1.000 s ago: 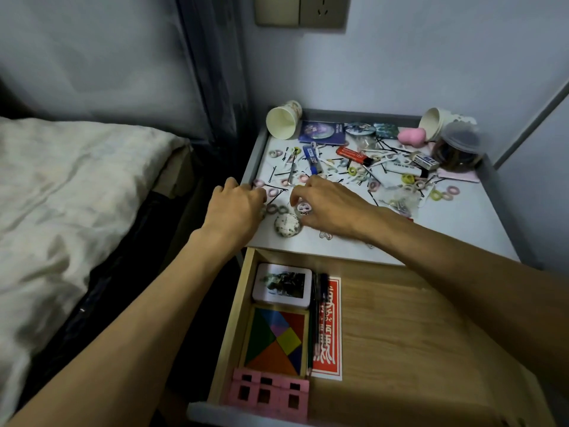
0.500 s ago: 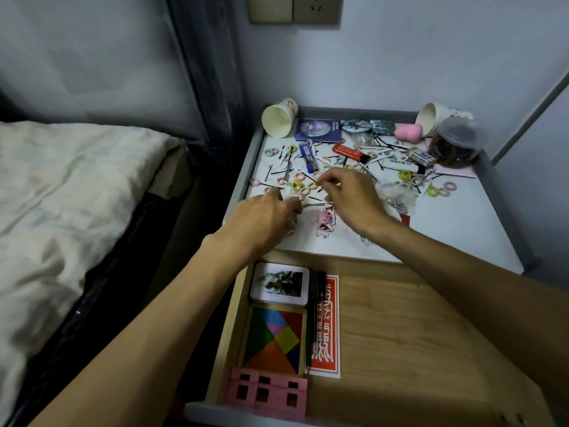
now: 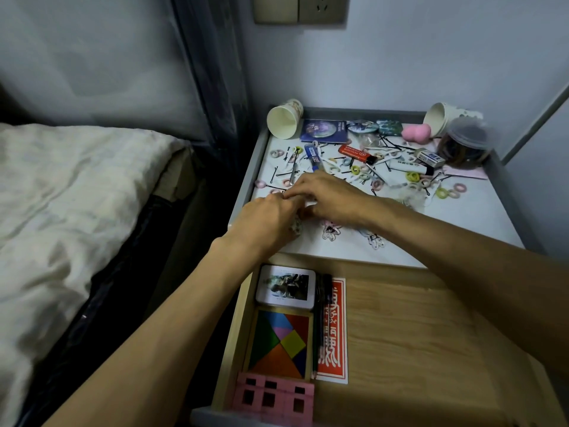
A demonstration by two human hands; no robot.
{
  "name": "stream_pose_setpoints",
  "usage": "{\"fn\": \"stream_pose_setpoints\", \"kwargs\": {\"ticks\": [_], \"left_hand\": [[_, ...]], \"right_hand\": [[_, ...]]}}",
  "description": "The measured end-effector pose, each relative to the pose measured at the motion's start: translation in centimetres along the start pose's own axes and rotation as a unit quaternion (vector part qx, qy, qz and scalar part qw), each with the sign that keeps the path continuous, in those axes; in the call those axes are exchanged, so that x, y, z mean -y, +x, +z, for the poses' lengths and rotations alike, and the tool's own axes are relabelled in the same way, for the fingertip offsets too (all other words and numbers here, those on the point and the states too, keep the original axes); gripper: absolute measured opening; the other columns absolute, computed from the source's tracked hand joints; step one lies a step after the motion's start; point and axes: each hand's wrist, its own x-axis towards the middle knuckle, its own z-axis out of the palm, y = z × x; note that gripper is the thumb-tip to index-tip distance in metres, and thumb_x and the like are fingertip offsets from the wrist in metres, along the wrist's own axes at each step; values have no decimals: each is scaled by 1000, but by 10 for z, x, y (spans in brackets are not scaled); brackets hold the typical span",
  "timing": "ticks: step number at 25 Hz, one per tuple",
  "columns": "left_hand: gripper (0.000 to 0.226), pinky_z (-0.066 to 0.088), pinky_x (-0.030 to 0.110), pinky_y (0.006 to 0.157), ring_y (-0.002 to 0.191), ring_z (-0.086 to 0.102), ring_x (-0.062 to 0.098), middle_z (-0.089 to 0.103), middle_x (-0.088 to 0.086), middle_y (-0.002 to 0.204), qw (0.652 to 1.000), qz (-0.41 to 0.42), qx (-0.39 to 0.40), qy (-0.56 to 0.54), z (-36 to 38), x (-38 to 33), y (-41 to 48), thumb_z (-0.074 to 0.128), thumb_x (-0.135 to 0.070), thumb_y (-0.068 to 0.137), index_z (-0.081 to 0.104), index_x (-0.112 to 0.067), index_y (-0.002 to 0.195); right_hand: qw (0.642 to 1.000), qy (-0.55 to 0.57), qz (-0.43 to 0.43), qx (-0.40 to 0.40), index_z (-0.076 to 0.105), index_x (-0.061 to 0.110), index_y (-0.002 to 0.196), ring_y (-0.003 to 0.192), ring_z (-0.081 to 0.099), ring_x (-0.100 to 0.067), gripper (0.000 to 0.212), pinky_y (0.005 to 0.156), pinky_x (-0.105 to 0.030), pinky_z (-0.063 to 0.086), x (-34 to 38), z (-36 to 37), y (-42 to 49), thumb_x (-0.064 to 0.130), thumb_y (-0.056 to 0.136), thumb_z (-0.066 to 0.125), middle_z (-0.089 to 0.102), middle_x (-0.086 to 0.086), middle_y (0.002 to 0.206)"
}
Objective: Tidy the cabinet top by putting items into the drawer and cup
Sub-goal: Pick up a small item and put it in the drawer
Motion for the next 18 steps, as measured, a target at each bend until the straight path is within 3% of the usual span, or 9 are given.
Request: {"fn": "stream_pose_setpoints", "kwargs": {"ticks": [7, 11, 15, 18], "left_hand": [[51, 50, 40, 81, 105, 62, 35, 62, 13, 120, 1000, -5, 19, -8, -2, -3, 4, 71, -34, 82, 55, -26, 130], [44, 50, 40, 78, 101, 62, 37, 63, 15, 112, 999, 2, 11, -44, -4, -3, 5, 65, -25, 84, 55, -25, 127], [35, 40, 30, 71, 103, 59, 29, 68, 8, 104, 991, -46, -17, -125, -14, 5, 0, 71, -32, 82, 64, -27, 116], [32, 35, 27, 69, 101, 59, 24, 69, 6, 102, 978, -72, -27, -196, -21, 3, -6, 73, -32, 82, 68, -24, 113]], "right_hand": [[998, -36, -54, 12, 64, 31, 116, 111, 47, -10, 36, 99, -40, 42, -2, -3, 16, 6, 90, 59, 59, 11, 114], [998, -30, -45, -21, 67, 31, 109, 102, 55, -9, 20, 91, -37, 47, -4, -5, 18, 23, 90, 66, 65, 8, 108], [985, 81, 28, -149, 71, 21, 105, 87, 64, -6, 16, 78, -32, 54, -6, -8, 4, 27, 90, 66, 71, 7, 100], [931, 264, 108, -227, 70, 19, 102, 72, 67, -1, 13, 64, -17, 50, 0, -7, -14, 20, 90, 66, 70, 12, 90]]}}
